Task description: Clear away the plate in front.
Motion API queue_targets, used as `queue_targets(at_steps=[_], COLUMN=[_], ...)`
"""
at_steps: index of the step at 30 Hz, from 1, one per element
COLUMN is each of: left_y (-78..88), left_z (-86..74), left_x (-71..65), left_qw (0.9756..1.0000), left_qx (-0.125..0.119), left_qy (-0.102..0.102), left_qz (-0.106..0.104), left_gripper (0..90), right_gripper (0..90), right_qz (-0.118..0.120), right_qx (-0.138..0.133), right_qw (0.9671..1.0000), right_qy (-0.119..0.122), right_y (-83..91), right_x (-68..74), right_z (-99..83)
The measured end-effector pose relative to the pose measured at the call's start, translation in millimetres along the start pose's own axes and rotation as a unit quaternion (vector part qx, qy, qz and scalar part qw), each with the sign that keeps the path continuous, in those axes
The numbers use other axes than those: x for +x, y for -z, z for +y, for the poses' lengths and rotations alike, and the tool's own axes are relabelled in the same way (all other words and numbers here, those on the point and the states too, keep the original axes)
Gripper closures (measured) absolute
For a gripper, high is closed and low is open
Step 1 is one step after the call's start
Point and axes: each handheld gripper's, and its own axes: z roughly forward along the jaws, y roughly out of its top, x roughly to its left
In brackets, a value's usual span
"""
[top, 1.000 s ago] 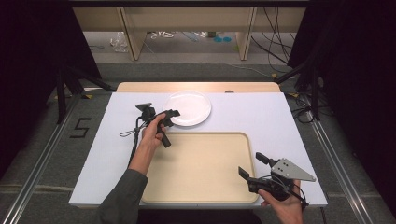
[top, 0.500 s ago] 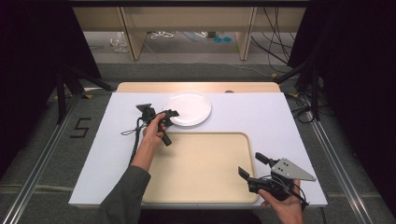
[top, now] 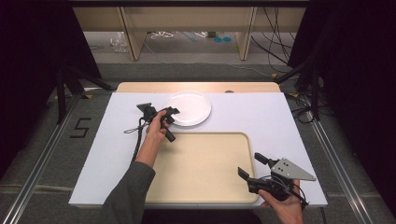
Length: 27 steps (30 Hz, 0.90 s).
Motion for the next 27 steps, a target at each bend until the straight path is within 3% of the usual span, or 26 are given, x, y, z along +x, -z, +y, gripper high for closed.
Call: queue_targets(at_steps=[2, 13, 15, 20, 21, 22, 25, 27], left_y=[-0.1, 0.4, 0.8, 0.4, 0.1, 0.3, 1.1, 2.0], left_z=[0.2, 0.6, 0.7, 0.0, -0.6, -1.0, -1.9, -1.5], left_x=[0.8, 7.9, 9.6, 9.8, 10.7, 11.4, 16.6, 16.5], left_qw=[1.0, 0.9998, 0.9998, 0.9995, 0.9994, 0.9992, 0.9988, 0.9988], left_qx=[0.0, -0.002, -0.002, -0.002, -0.007, -0.009, -0.011, -0.006], left_qy=[0.003, 0.019, 0.02, 0.024, 0.028, 0.03, 0.035, 0.03], left_qz=[-0.003, -0.008, -0.006, 0.021, 0.02, 0.025, 0.032, 0.038], left_gripper=[34.3, 41.8, 46.0, 55.8, 62.4, 62.4, 75.9, 79.8], right_gripper=[20.8, 20.9, 20.9, 21.0, 21.1, 21.1, 21.2, 21.2], right_qz=[0.005, 0.01, 0.007, 0.012, 0.012, 0.012, 0.012, 0.012], right_qx=[-0.011, -0.003, -0.002, -0.009, -0.009, -0.009, -0.007, -0.009], right_qw=[0.9999, 0.9999, 1.0, 0.9999, 0.9999, 0.9999, 0.9999, 0.9999], right_qy=[-0.005, 0.002, 0.006, 0.0, 0.0, 0.0, 0.0, 0.0], right_y=[-2.6, -2.2, -2.0, -2.9, -2.7, -2.7, -2.1, -2.5], right_x=[1.3, 3.2, 3.3, 2.5, 2.5, 2.5, 2.5, 2.5], right_z=[-0.9, -0.1, 0.3, -0.2, -0.2, -0.2, 0.0, -0.3])
